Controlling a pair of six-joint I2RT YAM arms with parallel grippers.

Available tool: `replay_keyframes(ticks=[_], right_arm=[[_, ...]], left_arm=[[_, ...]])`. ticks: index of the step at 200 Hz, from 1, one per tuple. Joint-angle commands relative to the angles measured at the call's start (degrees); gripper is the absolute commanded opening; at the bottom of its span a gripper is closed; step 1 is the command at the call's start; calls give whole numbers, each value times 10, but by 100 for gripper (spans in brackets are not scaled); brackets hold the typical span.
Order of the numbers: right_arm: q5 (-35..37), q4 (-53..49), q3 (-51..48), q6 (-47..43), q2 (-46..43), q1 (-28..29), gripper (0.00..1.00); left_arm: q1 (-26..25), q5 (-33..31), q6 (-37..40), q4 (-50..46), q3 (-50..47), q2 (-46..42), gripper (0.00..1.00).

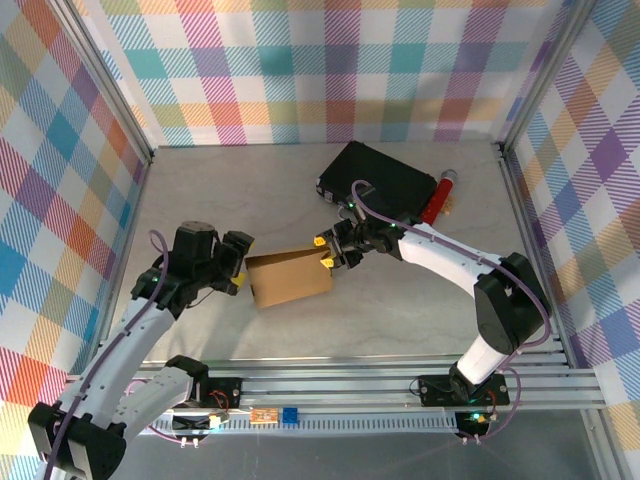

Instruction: Fold the paper box

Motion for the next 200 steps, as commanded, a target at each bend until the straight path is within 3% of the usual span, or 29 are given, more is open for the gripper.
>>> replay_keyframes(ticks=[1, 38, 73, 146, 200], right_arm=[[36, -53, -24, -11, 9, 2, 38], [34, -52, -24, -11, 11, 2, 38], [33, -52, -24, -12, 11, 2, 37], [35, -55, -25, -19, 13, 1, 35], [35, -62, -33, -29, 11, 2, 35]], left_arm=[[5, 48, -81, 26, -6, -1, 78], [5, 42, -143, 55, -56, -29, 74], [10, 34, -144, 105, -79, -20, 70], [34, 33, -177, 138, -150, -59, 42], [36, 33, -178, 112, -182, -98, 38]])
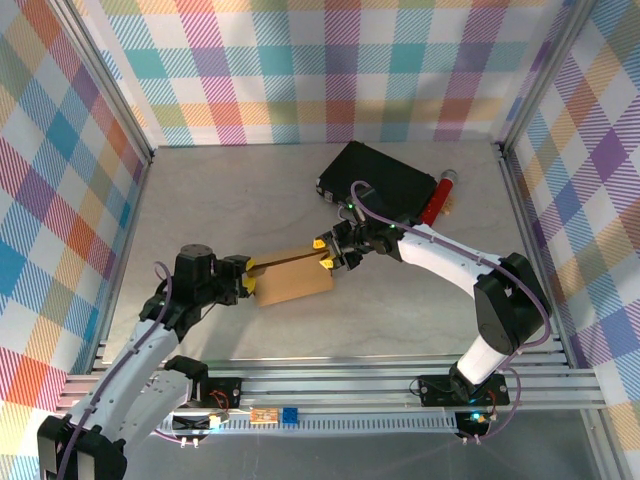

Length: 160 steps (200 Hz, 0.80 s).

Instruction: Fold the paper box

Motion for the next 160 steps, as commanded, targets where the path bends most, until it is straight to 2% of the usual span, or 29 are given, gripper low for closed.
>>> replay_keyframes(ticks=[1, 53, 85, 160], right_arm=[[41, -64, -28, -18, 11, -1, 35], [44, -75, -40, -32, 5, -1, 33], [46, -85, -50, -47, -2, -1, 33], [47, -116, -49, -87, -25, -8, 42]], left_arm=[[11, -13, -8, -30, -22, -19, 37], [11, -14, -12, -30, -46, -37, 26], [11, -13, -8, -38, -50, -40, 22], [11, -11, 1, -54, -55, -40, 16]])
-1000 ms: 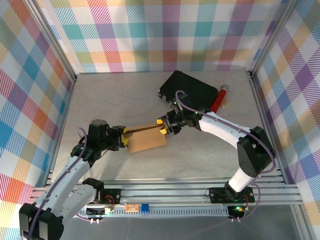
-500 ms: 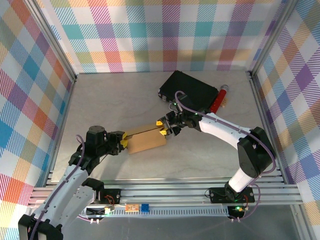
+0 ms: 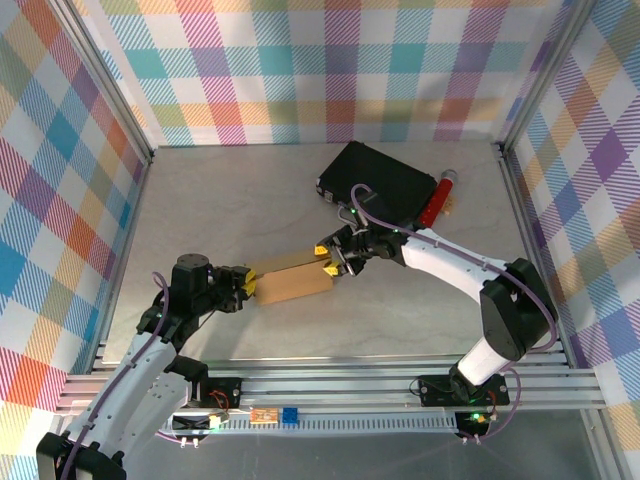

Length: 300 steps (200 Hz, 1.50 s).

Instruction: Fold the paper box

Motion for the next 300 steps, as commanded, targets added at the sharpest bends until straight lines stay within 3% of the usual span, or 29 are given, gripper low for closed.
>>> replay_keyframes(ticks=[1, 108, 142, 228, 272, 300], right_arm=[[52, -100, -24, -23, 1, -11, 42], [45, -103, -26, -49, -35, -17, 47], [49, -109, -34, -49, -48, -21, 36], [52, -135, -66, -84, -30, -23, 22], [45, -175, -72, -103, -17, -23, 9], [45, -188, -69, -121, -20, -23, 9]], left_arm=[[11, -31, 2, -58, -20, 3, 16], [11, -31, 8, -62, -24, 8, 14], [11, -31, 10, -62, -25, 11, 13], [10, -29, 18, -70, -27, 11, 12], [8, -23, 19, -72, -38, 10, 12], [6, -18, 19, -78, -42, 10, 12]])
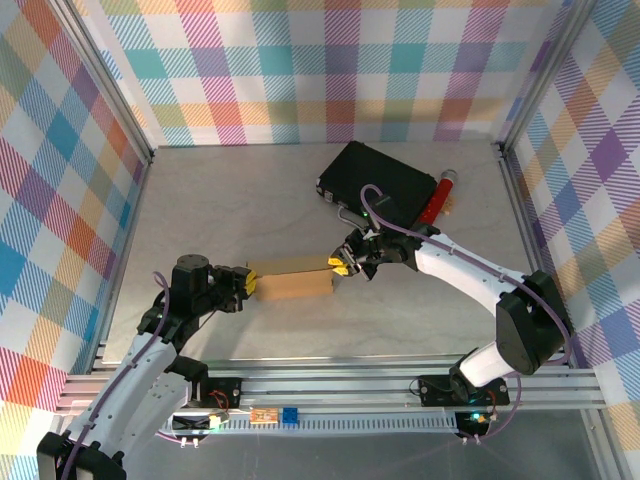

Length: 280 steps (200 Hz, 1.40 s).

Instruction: Fold the paper box

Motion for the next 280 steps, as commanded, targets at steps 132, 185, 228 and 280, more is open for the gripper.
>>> replay_keyframes(ticks=[132, 185, 228, 280], right_arm=[[33, -261, 13, -265, 34, 7, 16], [55, -252, -40, -307, 29, 23, 15], [85, -231, -23, -301, 28, 22, 19], [237, -276, 66, -384, -67, -45, 99]], left_arm=[[-7, 46, 114, -259, -51, -26, 24], [-40, 46, 107, -268, -86, -32, 22], [-43, 30, 110, -232, -66, -8, 25], [-8, -6, 300, -241, 184, 224, 74]])
